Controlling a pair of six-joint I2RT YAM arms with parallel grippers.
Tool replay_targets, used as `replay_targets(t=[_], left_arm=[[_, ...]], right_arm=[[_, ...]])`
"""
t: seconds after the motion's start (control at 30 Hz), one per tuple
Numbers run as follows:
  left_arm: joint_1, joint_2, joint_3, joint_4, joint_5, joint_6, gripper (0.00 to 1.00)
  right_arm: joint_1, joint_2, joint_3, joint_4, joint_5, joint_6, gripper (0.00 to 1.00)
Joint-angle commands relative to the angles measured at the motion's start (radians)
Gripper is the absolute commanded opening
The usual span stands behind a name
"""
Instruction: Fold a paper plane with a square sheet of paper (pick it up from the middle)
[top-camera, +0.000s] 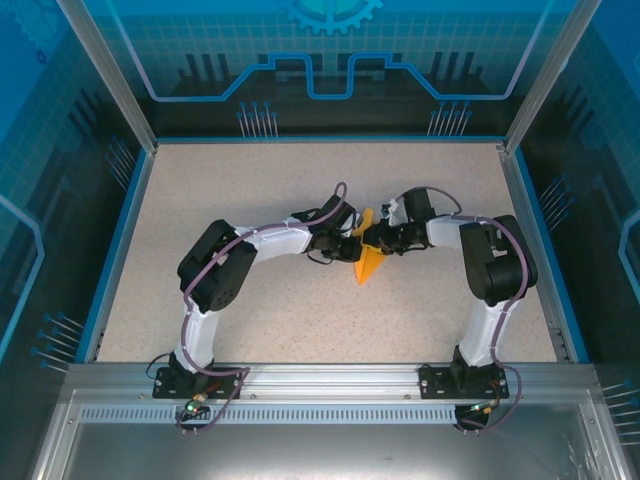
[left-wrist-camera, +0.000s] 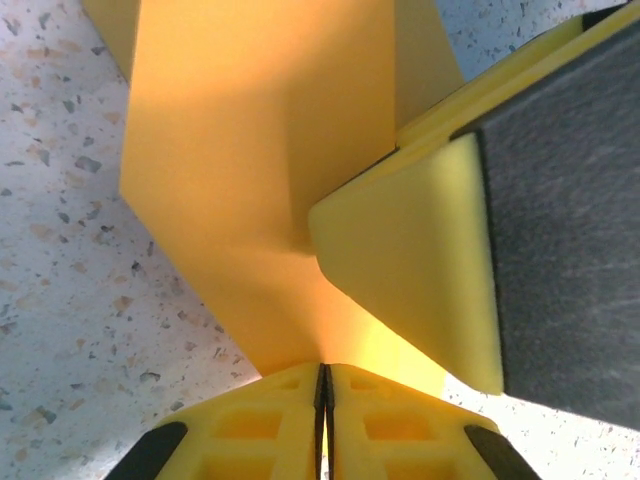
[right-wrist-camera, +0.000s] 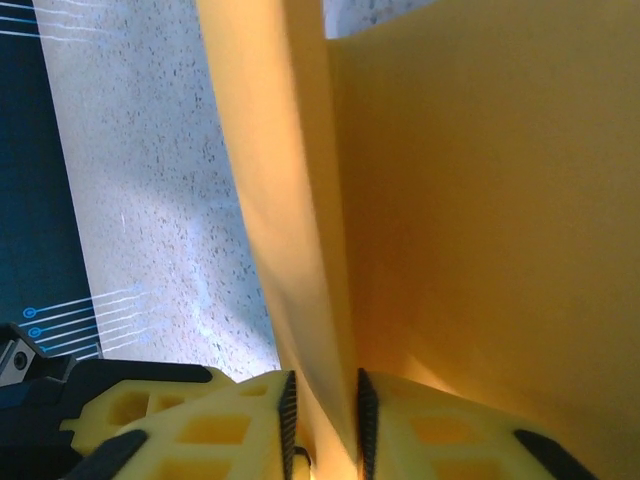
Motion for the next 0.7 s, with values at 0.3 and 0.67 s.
replay_targets(t=[0.3, 0.67], left_arm=[[0.007, -0.124, 0.021, -0.066, -0.006, 0.019, 0.32], [0.0, -0.39, -0.159, 0.029, -0.022, -0.112, 0.48]], right_arm=[[0.019, -0.12, 0.029, -0.145, 0.101, -0.066, 0.06], [0.008, -0.307, 0.001, -0.107, 0.013, 0.052, 0.03]])
